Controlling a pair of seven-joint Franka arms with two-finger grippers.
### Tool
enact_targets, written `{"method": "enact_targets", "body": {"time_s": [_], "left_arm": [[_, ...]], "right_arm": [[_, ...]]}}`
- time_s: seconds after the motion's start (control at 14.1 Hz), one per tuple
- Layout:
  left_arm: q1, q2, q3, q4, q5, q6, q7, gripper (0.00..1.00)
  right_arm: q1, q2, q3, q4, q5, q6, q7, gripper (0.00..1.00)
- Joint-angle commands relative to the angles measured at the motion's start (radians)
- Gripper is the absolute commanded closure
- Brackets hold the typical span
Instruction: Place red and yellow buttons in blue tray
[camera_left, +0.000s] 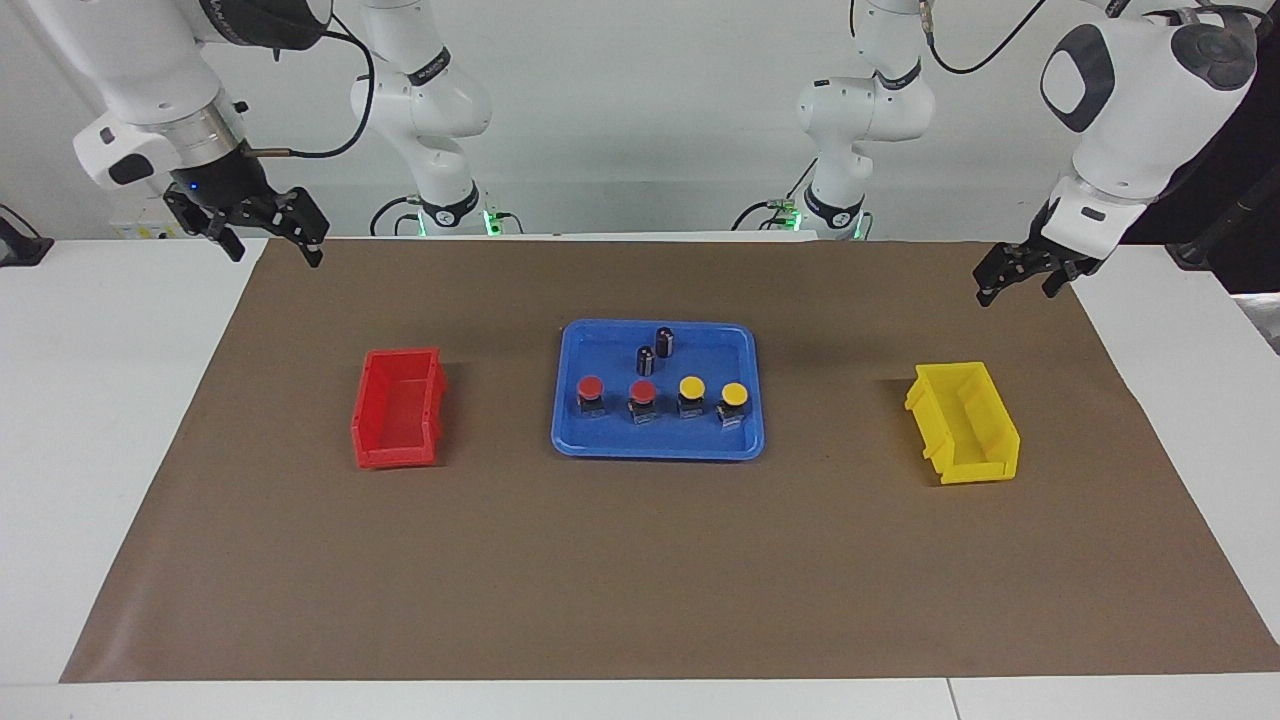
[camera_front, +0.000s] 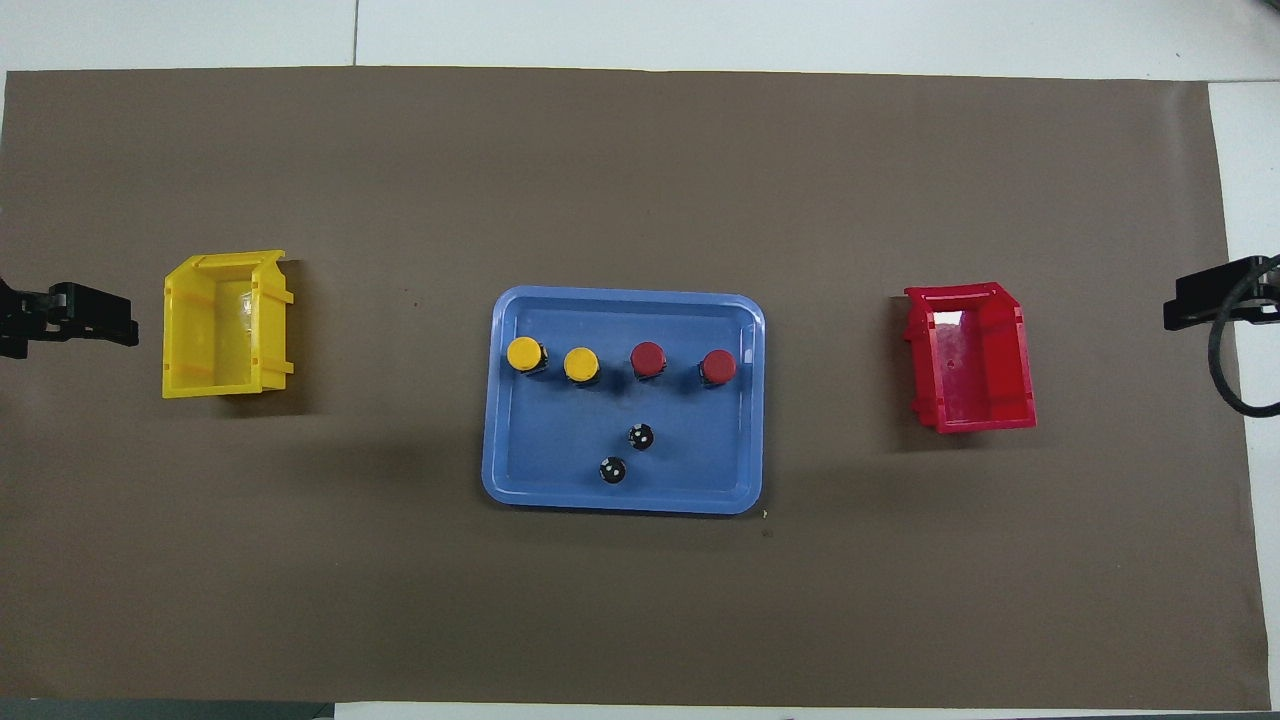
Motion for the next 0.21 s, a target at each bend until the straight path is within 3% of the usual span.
{"method": "enact_targets", "body": {"time_s": [0.0,0.14], "left_arm": [[0.117,-0.004,-0.097,0.009,-0.017,-0.032,0.054,0.00],[0.219,0.005,-0.192,0.016,-0.018,-0.034,0.068,0.00]], "right_arm": [[-0.002,-0.019,0.002,-0.021,-0.010,-0.004,-0.024,0.00],[-0.002,-0.019,0.002,-0.021,-0.010,-0.004,-0.024,0.00]]}}
